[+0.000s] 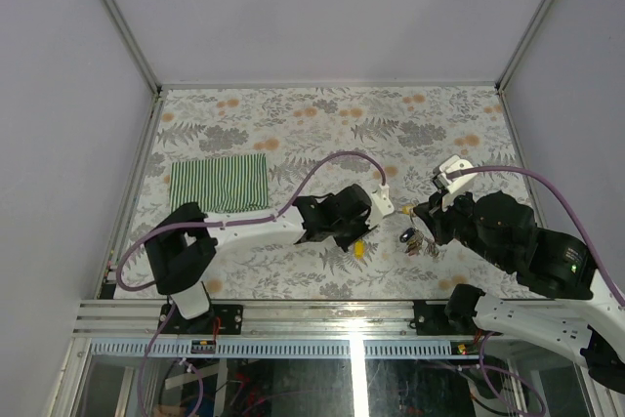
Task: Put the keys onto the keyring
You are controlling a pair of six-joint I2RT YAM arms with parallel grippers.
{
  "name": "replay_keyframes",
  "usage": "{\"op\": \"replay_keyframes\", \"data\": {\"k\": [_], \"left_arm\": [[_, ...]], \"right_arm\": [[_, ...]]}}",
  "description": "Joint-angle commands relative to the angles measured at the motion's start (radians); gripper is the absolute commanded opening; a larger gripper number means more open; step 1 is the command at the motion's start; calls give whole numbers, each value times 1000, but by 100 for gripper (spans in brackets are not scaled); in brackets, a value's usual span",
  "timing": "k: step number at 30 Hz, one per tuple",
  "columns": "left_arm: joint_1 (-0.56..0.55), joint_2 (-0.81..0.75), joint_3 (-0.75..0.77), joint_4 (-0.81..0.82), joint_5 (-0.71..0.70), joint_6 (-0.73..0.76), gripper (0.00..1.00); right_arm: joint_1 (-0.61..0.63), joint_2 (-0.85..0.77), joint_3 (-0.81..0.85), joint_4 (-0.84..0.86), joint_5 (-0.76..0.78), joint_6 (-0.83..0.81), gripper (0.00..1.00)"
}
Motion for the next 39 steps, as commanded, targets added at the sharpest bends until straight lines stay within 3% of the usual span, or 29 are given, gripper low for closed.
{"op": "replay_keyframes", "data": {"k": [1, 10, 14, 23, 39], "left_arm": [[19, -59, -38, 72, 51, -30, 0], [43, -184, -106, 111, 81, -60, 0], [45, -148, -95, 105, 85, -44, 16], [45, -18, -14, 111, 142, 128, 36], [45, 168, 108, 77, 157, 268, 38]], "right_arm": [[6, -2, 8, 61, -4, 7, 0], [6, -56, -35, 127, 12, 4, 0], [6, -57, -42, 127, 9, 4, 0], [6, -60, -25, 95, 1, 7, 0], [6, -50, -19, 75, -7, 6, 0]]}}
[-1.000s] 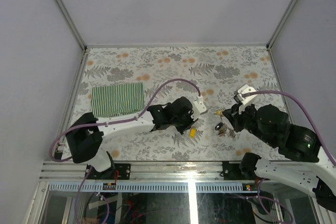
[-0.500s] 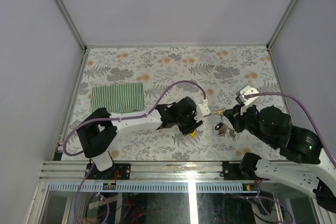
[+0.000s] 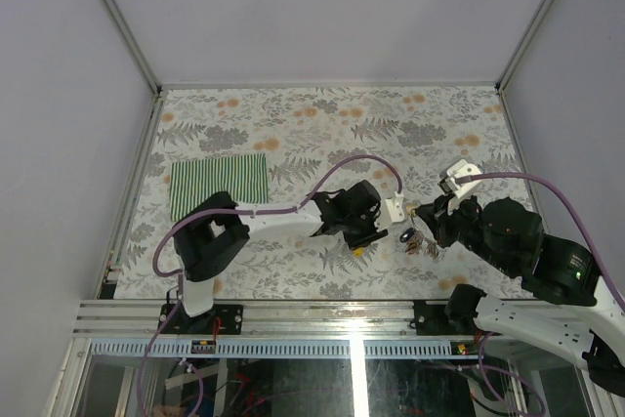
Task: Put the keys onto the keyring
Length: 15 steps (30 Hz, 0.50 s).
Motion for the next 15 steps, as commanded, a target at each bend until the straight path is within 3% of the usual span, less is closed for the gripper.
{"op": "replay_keyframes", "data": {"k": [1, 15], "left_arm": [[5, 29, 42, 9, 14, 56, 38], [7, 84, 77, -16, 10, 80, 28]], "right_arm": [[6, 7, 24, 38, -5, 5, 0], [7, 20, 34, 26, -10, 4, 0]]}}
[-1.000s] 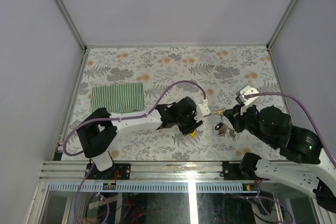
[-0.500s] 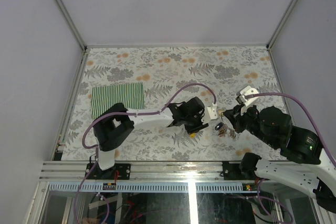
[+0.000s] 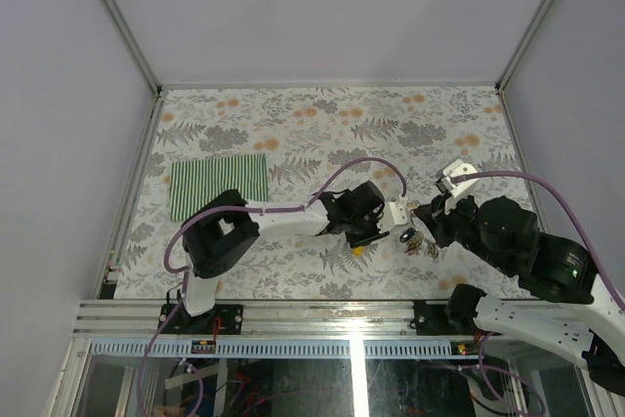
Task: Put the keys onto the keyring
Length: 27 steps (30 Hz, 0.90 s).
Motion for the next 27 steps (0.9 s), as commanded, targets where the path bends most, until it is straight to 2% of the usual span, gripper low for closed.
{"op": "replay_keyframes", "data": {"k": [1, 5, 9, 14, 27], "left_arm": [[7, 18, 35, 0, 11, 31, 28], [7, 31, 42, -13, 10, 38, 23], [9, 33, 43, -21, 13, 40, 10], [9, 17, 44, -33, 17, 37, 1], [17, -144, -23, -4, 1, -21, 0]], "right_arm": [[7, 8, 34, 32, -10, 5, 0], [6, 10, 34, 28, -12, 6, 0], [6, 13, 36, 30, -13, 5, 0], [7, 16, 38, 34, -16, 4, 0], [6, 4, 36, 59, -8, -2, 0]]}}
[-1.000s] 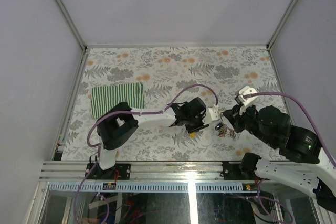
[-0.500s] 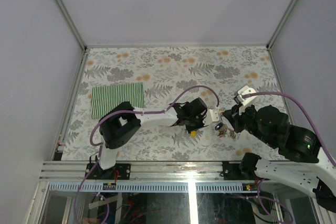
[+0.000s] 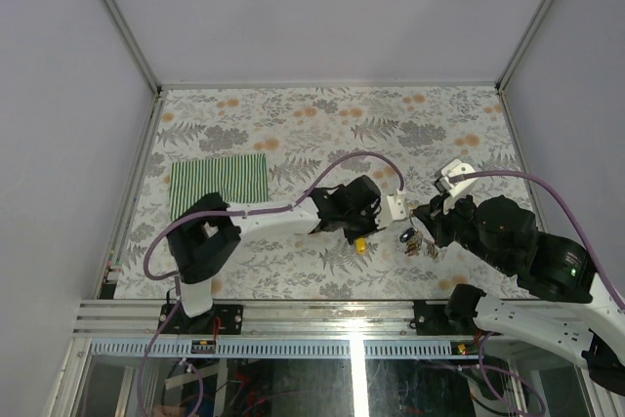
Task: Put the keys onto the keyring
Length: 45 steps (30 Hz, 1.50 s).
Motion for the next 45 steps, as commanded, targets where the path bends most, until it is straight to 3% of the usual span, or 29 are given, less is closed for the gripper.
{"op": "replay_keyframes", "data": {"k": [1, 10, 19, 25, 32, 39, 45], "left_arm": [[14, -110, -42, 37, -1, -39, 0], [50, -323, -89, 47, 104, -118, 0], [54, -583, -93, 44, 152, -202, 0], [55, -717, -91, 74, 178, -267, 0], [54, -853, -111, 142, 167, -313, 0], [54, -949, -158, 246, 143, -327, 0], [54, -944, -128, 225, 161, -305, 0]], "right_arm": [[6, -4, 35, 63, -2, -3, 0], [6, -32, 15, 120, -21, -11, 0], [7, -103, -127, 405, -178, -84, 0], [6, -54, -141, 530, -307, -115, 0], [6, 72, -34, 529, -445, 8, 0], [8, 115, 1, 569, -457, 176, 0], [6, 150, 46, 576, -451, 265, 0]]}}
